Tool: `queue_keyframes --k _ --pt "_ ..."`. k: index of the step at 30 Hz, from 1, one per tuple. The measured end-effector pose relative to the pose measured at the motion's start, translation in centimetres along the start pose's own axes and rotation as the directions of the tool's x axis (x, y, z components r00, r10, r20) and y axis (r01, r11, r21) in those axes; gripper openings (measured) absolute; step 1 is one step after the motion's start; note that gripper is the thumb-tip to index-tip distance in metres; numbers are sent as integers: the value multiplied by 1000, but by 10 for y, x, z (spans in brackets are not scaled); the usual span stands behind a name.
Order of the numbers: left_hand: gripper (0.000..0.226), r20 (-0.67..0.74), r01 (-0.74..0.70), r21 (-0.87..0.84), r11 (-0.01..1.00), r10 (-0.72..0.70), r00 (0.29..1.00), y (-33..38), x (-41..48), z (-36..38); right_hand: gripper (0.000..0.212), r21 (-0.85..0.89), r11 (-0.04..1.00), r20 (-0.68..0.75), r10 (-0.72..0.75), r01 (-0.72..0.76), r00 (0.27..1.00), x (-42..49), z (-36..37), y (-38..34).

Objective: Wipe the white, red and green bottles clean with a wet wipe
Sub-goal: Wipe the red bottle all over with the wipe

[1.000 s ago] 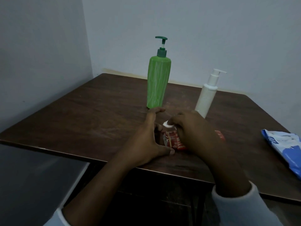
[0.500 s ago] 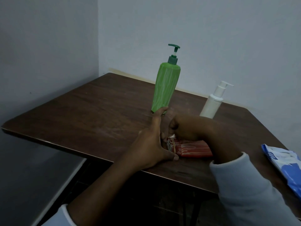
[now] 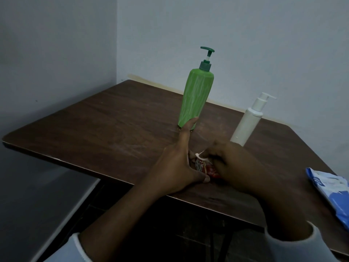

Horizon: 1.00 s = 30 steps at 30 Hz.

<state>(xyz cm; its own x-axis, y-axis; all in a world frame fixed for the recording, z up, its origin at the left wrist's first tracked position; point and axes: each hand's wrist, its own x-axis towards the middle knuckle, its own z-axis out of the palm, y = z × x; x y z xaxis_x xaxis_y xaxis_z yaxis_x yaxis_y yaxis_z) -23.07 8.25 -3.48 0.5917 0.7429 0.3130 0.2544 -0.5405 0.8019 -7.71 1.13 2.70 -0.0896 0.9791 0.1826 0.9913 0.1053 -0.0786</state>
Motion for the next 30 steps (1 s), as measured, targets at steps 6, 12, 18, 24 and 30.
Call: queue_keyframes --k 6,12,18,24,30 --pt "142 1 -23 -28 999 23 1000 -3 1 1 36 21 1000 -246 -10 16 969 -36 33 -5" --pt "140 21 -27 23 999 27 999 -3 2 0 32 65 998 -239 -10 27 971 -56 24 -9" --pt "143 36 11 7 1000 -12 999 -1 1 0 27 45 996 -302 81 -71 950 -3 -3 -4" --pt "137 3 -57 -10 998 57 998 -1 0 2 22 -96 994 -99 47 -56 994 3 18 -7" --pt "133 28 -105 13 994 104 994 -3 0 4 39 -5 996 -299 83 -88 951 -32 41 -7"
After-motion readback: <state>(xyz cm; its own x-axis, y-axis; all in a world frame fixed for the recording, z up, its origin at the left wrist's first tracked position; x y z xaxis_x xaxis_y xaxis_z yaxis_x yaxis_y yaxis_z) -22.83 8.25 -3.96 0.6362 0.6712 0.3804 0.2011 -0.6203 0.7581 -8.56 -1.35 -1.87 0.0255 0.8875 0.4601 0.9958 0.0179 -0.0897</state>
